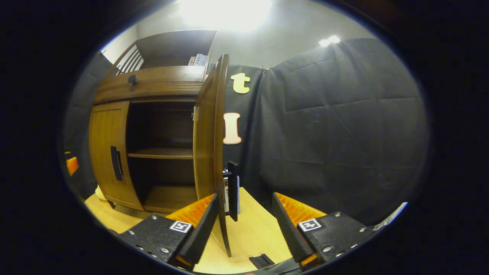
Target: Open the right door of the double-door shoe cabinet with the right hand, and open the left door with the left hand.
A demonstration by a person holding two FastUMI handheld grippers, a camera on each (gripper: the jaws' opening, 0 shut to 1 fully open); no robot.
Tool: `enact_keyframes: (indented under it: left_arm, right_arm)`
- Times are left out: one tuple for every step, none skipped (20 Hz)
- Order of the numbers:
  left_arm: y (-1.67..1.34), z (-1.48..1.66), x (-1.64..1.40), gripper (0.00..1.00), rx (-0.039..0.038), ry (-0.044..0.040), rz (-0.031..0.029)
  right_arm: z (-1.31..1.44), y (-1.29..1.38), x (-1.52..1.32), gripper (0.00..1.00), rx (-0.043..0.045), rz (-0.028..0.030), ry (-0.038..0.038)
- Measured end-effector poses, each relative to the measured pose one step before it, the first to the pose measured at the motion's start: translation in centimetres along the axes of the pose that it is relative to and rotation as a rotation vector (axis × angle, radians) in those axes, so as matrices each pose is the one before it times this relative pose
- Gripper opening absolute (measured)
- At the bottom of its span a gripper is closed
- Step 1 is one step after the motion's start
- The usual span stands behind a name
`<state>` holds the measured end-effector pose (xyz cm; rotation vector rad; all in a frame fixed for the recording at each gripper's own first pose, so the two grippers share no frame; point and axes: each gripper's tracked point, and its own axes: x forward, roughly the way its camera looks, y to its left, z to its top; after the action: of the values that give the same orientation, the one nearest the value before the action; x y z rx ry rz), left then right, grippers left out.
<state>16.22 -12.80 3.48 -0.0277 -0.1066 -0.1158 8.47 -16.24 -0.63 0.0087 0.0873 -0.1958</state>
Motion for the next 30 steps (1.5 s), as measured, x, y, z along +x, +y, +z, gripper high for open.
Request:
enact_keyframes:
  left_arm:
    - [-0.582,0.455,1.181,0.93,-0.00006,-0.00552,-0.01032]
    - [-0.273,0.232,1.088,0.96,-0.00181,-0.00493,-0.00448]
    - [-0.267,0.013,0.948,0.99,-0.00371,0.00174,-0.00202]
    - [-0.296,-0.23,0.876,0.92,-0.0046,0.00409,0.00154]
    - [-0.123,-0.061,0.968,0.99,-0.00389,0.00507,0.00422]
    - [0.068,-0.214,0.99,0.98,-0.00384,0.00561,0.00756]
    - [0.25,-0.617,1.3,0.98,-0.00525,0.00395,0.00956]
    - [0.172,-0.239,1.054,0.98,-0.00461,0.00441,0.0082]
    - [0.128,-0.235,0.944,0.98,-0.0014,0.00297,0.00785]
    - [0.372,-0.295,0.718,0.98,0.0027,0.00094,0.00838]
    - [-0.025,-0.313,0.896,0.98,0.00485,0.0011,0.00777]
    - [0.011,-0.257,0.898,0.98,0.00765,0.00393,0.00753]
    - [0.198,-0.536,1.135,0.98,0.00461,0.00705,0.00833]
    - [0.177,-0.344,0.996,0.98,-0.00287,0.00863,0.00214]
    - [0.166,-0.564,0.918,0.98,-0.00979,0.0089,0.00618]
    - [0.208,-0.42,1.002,0.98,-0.01065,0.00671,0.00683]
    - [0.361,-0.514,1.08,0.98,-0.00664,0.00799,0.00854]
    - [0.318,-0.586,0.845,0.98,-0.00273,0.01175,0.00855]
    - [0.193,-0.603,0.98,0.98,0.00192,0.01144,0.00139]
    - [0.093,-0.253,0.71,0.98,-0.00031,0.00258,0.00463]
    - [-0.102,-0.358,0.618,0.98,-0.0038,0.00601,0.00212]
    - [0.029,-0.322,0.479,0.98,-0.00639,0.00857,-0.00035]
    - [0.23,-0.301,0.524,0.99,-0.00608,0.01146,-0.00079]
    - [0.089,-0.313,0.393,0.98,-0.00391,0.01421,0.00023]
    - [-0.009,-0.191,0.563,0.98,-0.00087,0.00844,-0.00355]
    - [-0.065,-0.016,0.48,0.93,0.00285,0.00431,0.00334]
    - [-0.528,-0.416,0.227,0.88,0.00591,0.01203,-0.00706]
    - [-0.156,-0.567,0.147,0.84,0.00465,0.02449,-0.00598]
    - [0.096,-0.335,0.124,0.84,0.00735,0.01191,0.0053]
    - [-0.419,-0.392,0.718,0.64,-0.0242,0.00528,-0.01994]
  right_arm:
    - [0.504,-0.498,-0.045,0.94,-0.00188,-0.01106,-0.01381]
    - [0.444,-0.452,-0.247,0.94,-0.00174,-0.01009,-0.01137]
    - [0.236,-0.109,-0.145,0.94,0.00277,-0.00423,-0.0084]
    - [0.089,-0.032,-0.244,0.92,0.00655,0.00179,-0.0042]
    - [0.008,-0.051,-0.188,0.94,0.00613,0.00174,-0.00197]
    - [-0.053,-0.158,-0.138,0.94,0.00257,-0.00172,0.00043]
    - [-0.093,-0.214,0.083,0.94,-0.00085,-0.00259,0.00045]
    - [-0.027,-0.258,-0.01,0.94,-0.00148,-0.00447,0.00179]
    - [-0.209,-0.336,0.053,0.94,-0.00042,-0.00401,0.00478]
    - [-0.216,-0.285,-0.002,0.93,0.00281,-0.00403,0.00616]
    - [-0.235,-0.247,-0.098,0.92,0.00419,-0.00298,0.00734]
    - [-0.274,-0.288,-0.095,0.94,0.00491,-0.00444,0.01019]
    - [-0.364,-0.379,0.007,0.94,0.00624,-0.00316,0.01098]
    - [-0.239,-0.16,-0.013,0.94,0.00887,0.00055,0.00559]
    - [-0.189,0.013,0.084,0.94,0.0078,0.0013,0.00683]
    - [-0.17,-0.028,0.09,0.94,0.00364,0.00025,0.00757]
    - [-0.295,-0.135,-0.042,0.92,0.00168,-0.00207,0.00471]
    - [-0.023,-0.018,0.0,0.94,-0.00011,0.00106,0.00387]
    - [-0.146,-0.012,-0.121,0.92,-0.00221,0.00076,0.00469]
    - [-0.087,-0.038,-0.015,0.94,-0.00259,-0.00138,0.00219]
    - [0.055,-0.071,0.02,0.94,-0.00207,-0.00091,-0.00245]
    - [-0.015,0.011,-0.095,0.94,-0.00181,0.00134,0.00067]
    - [-0.063,0.11,-0.092,0.94,-0.00078,0.00187,0.00224]
    - [-0.163,0.066,-0.073,0.94,0.00056,0.00365,0.00458]
    - [-0.269,0.115,-0.026,0.94,0.00052,0.00516,0.0063]
    - [-0.177,0.069,-0.05,0.94,-0.00102,0.00334,0.00442]
    - [-0.103,0.047,-0.079,0.94,-0.00129,0.00299,0.00337]
    - [-0.06,0.13,-0.103,0.94,-0.00022,0.00414,0.00251]
    - [-0.193,0.088,0.033,0.94,0.00061,0.00524,0.0041]
    - [-0.054,0.134,-0.045,0.94,0.00223,0.00502,0.00147]
